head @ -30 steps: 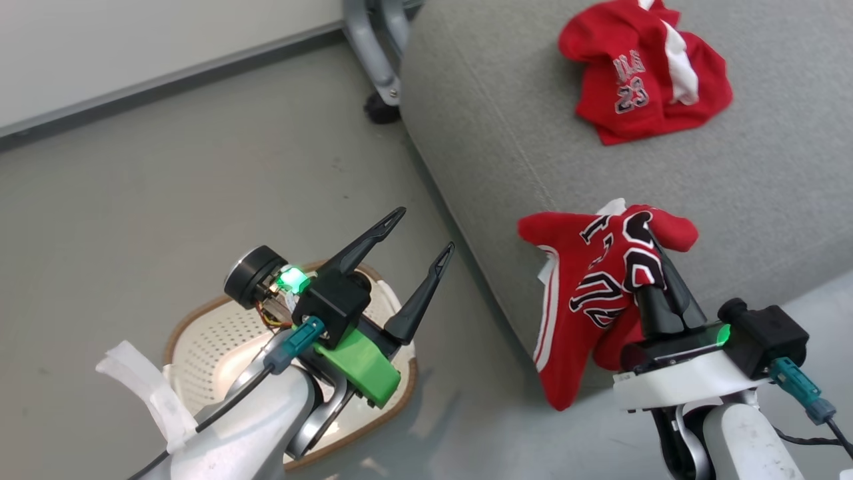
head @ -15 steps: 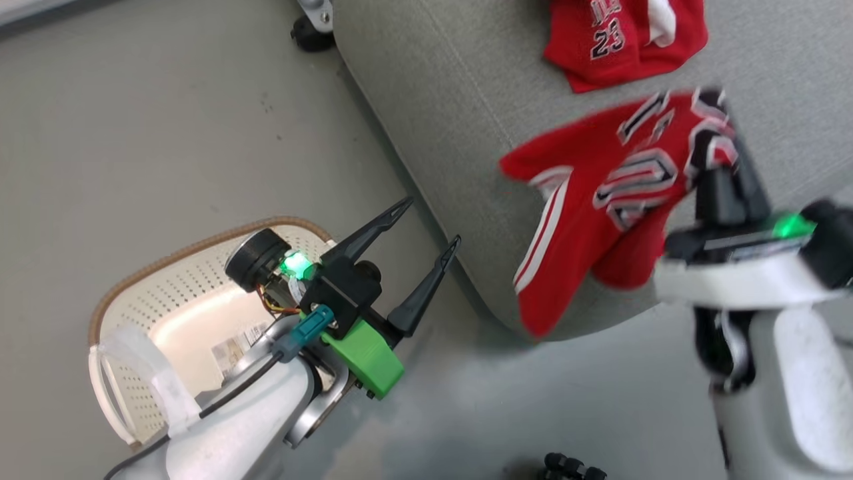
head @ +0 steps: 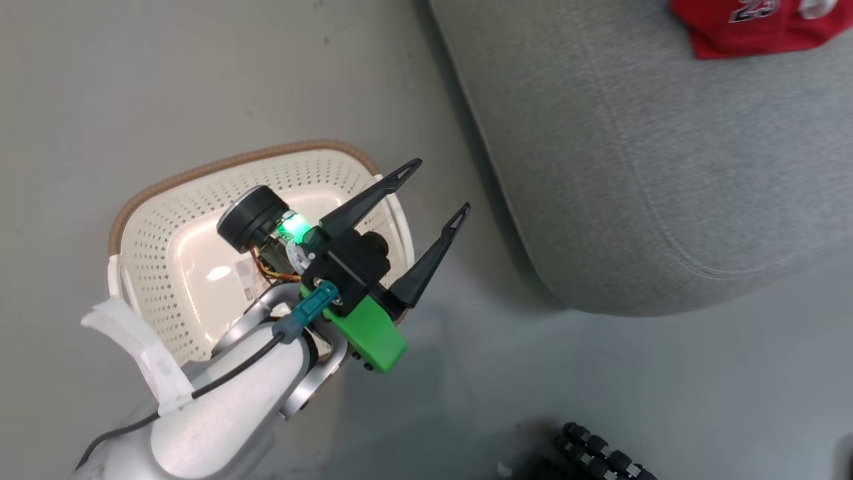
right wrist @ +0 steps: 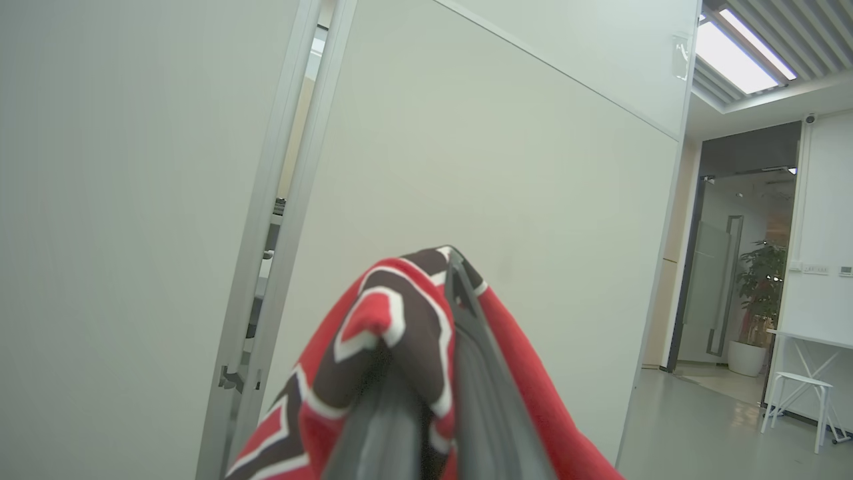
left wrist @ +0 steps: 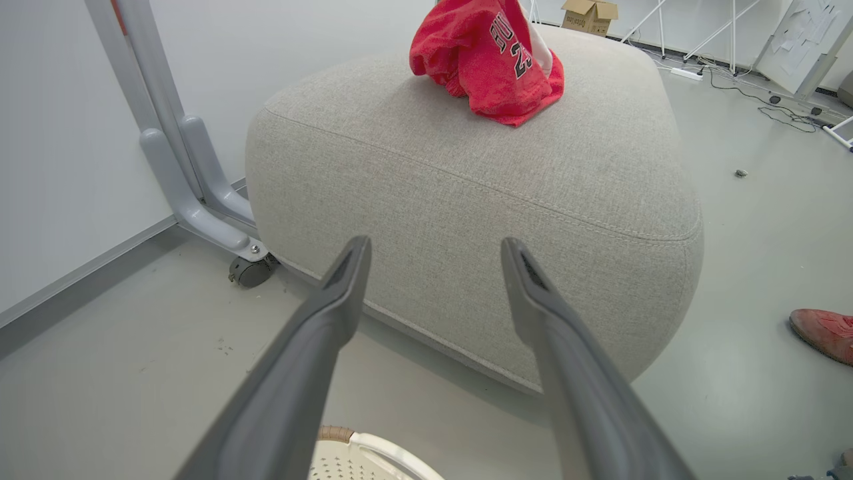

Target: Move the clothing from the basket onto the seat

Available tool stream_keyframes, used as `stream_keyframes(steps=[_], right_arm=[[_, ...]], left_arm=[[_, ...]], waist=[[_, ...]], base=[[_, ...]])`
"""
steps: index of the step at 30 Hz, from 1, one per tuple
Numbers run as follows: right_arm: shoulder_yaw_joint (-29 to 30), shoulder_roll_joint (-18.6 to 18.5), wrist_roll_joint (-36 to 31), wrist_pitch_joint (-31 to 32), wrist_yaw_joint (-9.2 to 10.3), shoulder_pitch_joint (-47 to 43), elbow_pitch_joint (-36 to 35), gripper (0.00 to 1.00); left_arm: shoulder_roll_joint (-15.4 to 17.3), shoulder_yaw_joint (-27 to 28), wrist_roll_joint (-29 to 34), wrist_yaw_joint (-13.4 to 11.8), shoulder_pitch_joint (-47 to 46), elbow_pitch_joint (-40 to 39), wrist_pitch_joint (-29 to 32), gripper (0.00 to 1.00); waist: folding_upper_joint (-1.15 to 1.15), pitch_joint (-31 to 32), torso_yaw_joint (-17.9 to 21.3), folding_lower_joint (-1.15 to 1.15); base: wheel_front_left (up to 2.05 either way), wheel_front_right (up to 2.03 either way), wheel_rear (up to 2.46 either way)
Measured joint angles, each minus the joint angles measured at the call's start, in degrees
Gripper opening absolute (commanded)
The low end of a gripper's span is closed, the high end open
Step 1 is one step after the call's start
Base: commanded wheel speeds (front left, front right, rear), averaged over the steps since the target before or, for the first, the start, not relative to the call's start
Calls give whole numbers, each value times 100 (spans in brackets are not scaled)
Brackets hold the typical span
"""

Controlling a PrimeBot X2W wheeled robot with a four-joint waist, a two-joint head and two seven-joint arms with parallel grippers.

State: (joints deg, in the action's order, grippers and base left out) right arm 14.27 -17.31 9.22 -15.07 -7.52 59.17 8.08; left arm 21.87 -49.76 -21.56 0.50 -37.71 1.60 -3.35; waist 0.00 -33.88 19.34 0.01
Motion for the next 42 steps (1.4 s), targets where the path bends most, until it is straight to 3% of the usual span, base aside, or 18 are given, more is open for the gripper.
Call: stream_keyframes(steps=[6,14,15,16,17,18,27,35,42], right_arm=[[170,-210,-249,0,-1,-15,717,0],[918,136,-750,1,-1,-749,1879,0],[985,167,-782,1,-1,-805,1937,13],[1078,194,-817,1,-1,-887,1993,35],[1167,214,-843,1,-1,-968,2022,82],[1256,232,-850,1,-1,-1032,2018,100],[1816,471,-1010,1,-1,-2237,1470,100],[1947,1056,-1026,1,-1,-3483,1230,100],[1234,1395,-947,1,-1,-4392,1537,100]], left_arm=[[22,-15,35,-33,-54,-57,-1,100],[19,-98,46,-32,-57,-13,5,100],[7,-104,45,-32,-57,3,5,100],[-20,-113,42,-32,-58,20,-3,100],[-55,-123,32,-32,-58,38,-12,100],[-81,-131,23,-32,-58,56,-29,100],[-401,-42,-278,-125,74,604,-533,100],[-801,144,-798,-90,612,1292,-1016,100],[-1046,583,-1160,-62,1307,1577,-1147,100]], waist=[[0,-400,-362,0],[0,-793,-652,1],[0,-807,-671,0],[0,-818,-692,0],[0,-819,-705,0],[0,-810,-710,0],[0,-454,-807,0],[0,231,-990,-1],[0,966,-1231,-1]], base=[[0,0,0],[0,0,0],[0,0,0],[0,0,0],[0,0,0],[0,0,0],[0,0,0],[0,0,0],[0,0,0]])
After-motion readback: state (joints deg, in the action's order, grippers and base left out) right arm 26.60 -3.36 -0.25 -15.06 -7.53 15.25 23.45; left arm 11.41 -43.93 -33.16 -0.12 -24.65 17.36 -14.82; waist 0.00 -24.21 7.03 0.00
